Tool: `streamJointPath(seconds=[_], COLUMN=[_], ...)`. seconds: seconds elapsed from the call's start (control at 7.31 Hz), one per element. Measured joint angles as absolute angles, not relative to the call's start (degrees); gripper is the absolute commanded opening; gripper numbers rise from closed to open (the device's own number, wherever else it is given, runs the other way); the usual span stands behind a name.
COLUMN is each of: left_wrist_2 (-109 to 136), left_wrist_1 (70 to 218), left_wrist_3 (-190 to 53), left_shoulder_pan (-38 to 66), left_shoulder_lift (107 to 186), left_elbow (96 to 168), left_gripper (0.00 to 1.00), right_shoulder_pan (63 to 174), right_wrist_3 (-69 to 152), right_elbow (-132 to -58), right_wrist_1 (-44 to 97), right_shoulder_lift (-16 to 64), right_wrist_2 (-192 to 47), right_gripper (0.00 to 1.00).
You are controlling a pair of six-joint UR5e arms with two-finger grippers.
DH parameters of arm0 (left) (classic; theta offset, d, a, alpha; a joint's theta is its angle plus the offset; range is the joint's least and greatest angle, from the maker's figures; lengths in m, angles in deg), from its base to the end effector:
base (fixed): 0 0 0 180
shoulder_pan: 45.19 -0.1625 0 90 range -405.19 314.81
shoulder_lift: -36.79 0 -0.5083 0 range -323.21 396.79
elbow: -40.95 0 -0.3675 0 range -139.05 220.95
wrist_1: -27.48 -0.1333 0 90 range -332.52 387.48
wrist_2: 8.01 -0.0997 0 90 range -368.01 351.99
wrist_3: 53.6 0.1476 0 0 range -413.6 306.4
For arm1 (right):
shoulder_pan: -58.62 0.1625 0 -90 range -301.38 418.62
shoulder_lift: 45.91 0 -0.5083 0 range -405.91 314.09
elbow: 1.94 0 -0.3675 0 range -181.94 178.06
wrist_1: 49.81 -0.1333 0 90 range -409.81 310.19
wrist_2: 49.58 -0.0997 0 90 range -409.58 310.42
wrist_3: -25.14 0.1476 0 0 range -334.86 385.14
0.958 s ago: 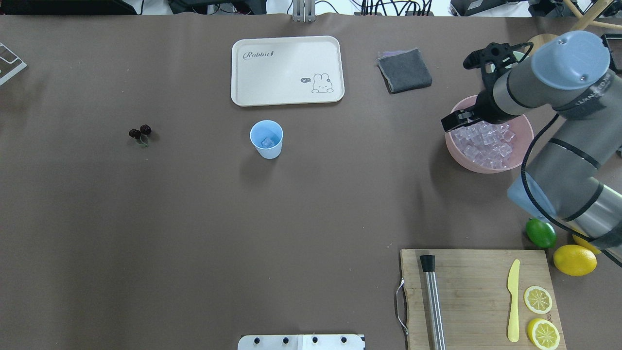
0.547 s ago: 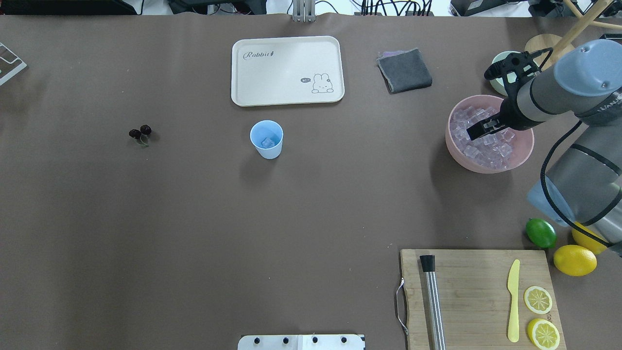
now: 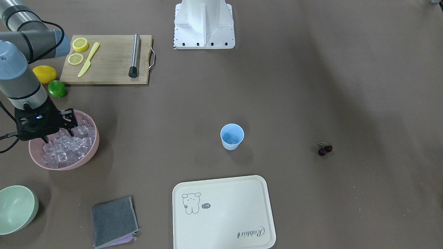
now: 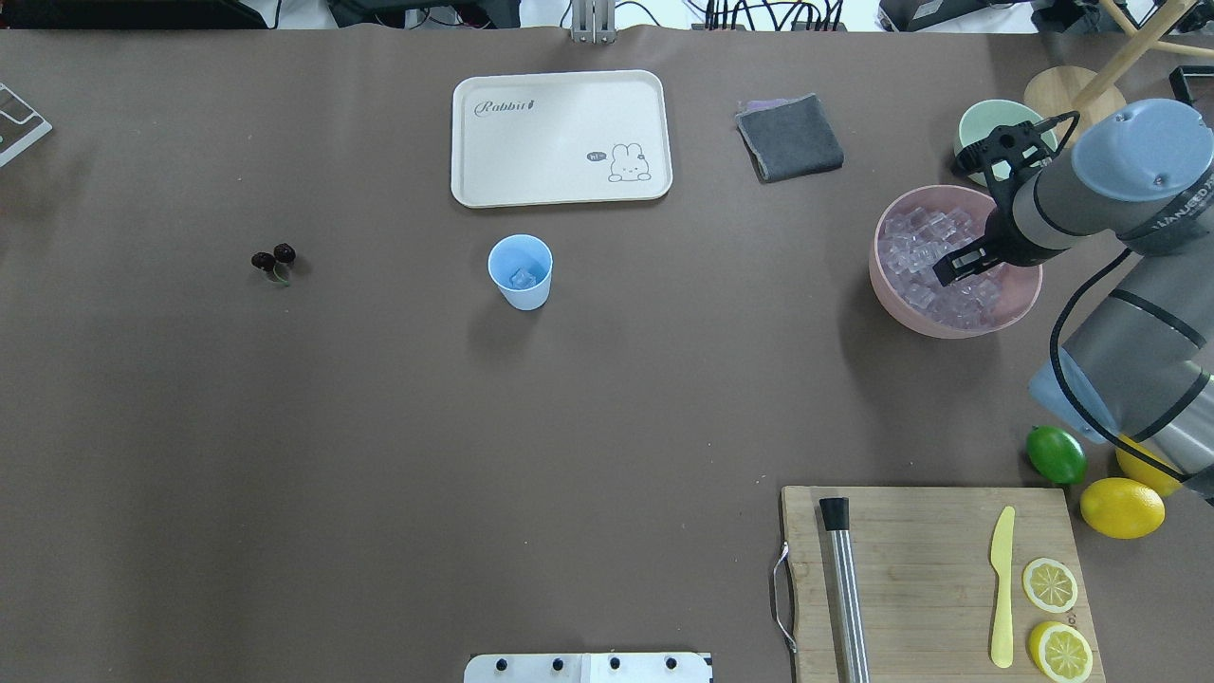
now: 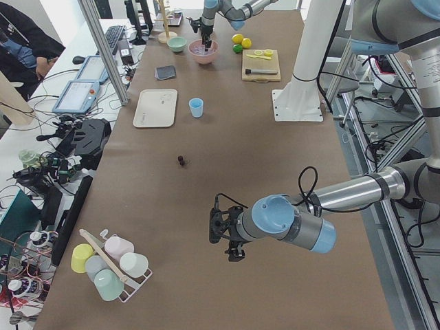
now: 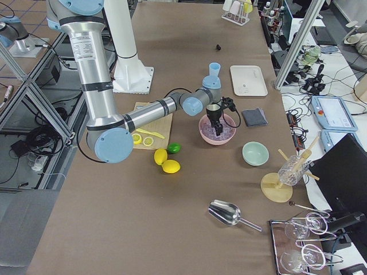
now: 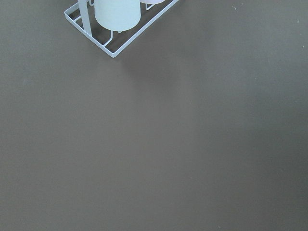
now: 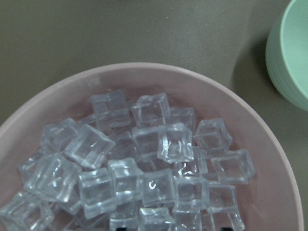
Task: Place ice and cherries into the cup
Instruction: 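Return the right gripper to the pink bowl and grasp another ice cube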
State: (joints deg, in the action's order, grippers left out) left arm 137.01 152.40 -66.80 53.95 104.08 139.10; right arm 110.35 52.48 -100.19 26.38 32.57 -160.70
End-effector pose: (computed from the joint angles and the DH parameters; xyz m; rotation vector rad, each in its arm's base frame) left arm -0.0571 -0.2768 0.7684 0.2937 0.9611 -0.1860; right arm -0.3128 -0.5258 0.5958 0.2940 -0.6167 -0.2913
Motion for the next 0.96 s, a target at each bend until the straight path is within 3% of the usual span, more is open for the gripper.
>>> streamJointPath(seconds=[0.55, 0.96], left_wrist_2=[138.0, 138.0], left_wrist_1=[152.4, 152.4], left_wrist_3=[-66.9, -66.9], left_shoulder_pan=[54.0, 54.0], left_shoulder_lift=[104.1, 104.1], left_elbow=[139.1, 139.1], left_gripper=[0.98, 0.98], right_shoulder_pan=[110.2, 110.1], right_wrist_3=[52.3, 52.3], right_elbow=[-99.9, -99.9], right_wrist_1=[26.3, 26.4], right_shoulder_lift=[32.5, 32.1], right_wrist_2=[-161.1, -161.6], right_gripper=[0.27, 0.22])
